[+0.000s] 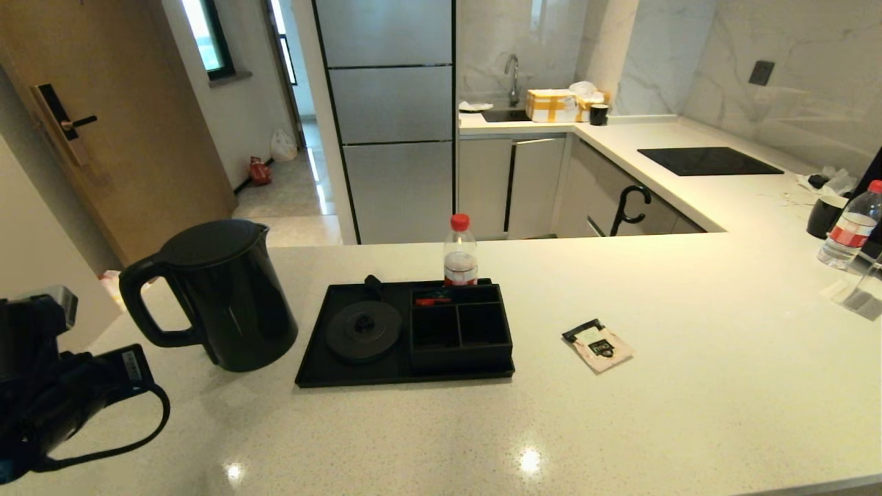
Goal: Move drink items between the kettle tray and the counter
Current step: Return the kettle to its original position
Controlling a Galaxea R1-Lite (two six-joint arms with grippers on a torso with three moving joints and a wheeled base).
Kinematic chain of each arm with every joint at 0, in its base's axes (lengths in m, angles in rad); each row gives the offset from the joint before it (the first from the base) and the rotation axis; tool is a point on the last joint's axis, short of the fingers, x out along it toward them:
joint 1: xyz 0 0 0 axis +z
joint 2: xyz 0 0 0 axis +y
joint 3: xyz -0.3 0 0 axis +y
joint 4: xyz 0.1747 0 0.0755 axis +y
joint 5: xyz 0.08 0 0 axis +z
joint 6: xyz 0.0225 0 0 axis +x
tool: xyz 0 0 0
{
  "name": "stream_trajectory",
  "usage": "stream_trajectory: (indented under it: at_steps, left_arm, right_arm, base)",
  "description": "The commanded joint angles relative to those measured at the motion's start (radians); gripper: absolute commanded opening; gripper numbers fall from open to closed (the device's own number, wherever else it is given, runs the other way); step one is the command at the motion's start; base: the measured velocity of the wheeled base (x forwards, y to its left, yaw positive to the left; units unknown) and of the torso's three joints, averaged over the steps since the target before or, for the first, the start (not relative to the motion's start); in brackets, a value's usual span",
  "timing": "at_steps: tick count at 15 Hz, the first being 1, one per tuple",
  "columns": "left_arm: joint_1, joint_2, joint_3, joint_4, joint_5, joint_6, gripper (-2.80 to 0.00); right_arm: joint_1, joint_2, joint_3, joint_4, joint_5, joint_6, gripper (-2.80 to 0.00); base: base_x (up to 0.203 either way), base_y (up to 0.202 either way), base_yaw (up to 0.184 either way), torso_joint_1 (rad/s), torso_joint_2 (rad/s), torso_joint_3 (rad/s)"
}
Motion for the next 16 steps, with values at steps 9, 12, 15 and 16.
stream_trajectory:
  at_steps: [9,12,15,16]
  left_arm:
    - [0.023,0.154,-0.066,-0.106,0.026,0.000,0.00]
    - [0.023,0.211,-0.100,-0.154,0.056,0.000,0.00]
    - [0.026,0.250,-0.098,-0.246,0.076,0.038,0.00]
    - [0.037,0.267,-0.098,-0.289,0.076,0.058,0.00]
  right_arm:
    - [0.000,0.002,0.000,0.000,0.000,-0.001,-2.80]
    - [0.000,0.002,0.000,0.000,0.000,0.000,-2.80]
    - [0.000,0.002,0.000,0.000,0.000,0.000,-2.80]
    - [0.000,0.002,0.000,0.000,0.000,-0.001,-2.80]
  base:
    - [0.000,0.000,0.000,0.000,0.00,0.000]
    - [0.000,0.000,0.000,0.000,0.00,0.000]
    - [0.000,0.000,0.000,0.000,0.00,0.000]
    - [0.000,0.000,0.000,0.000,0.00,0.000]
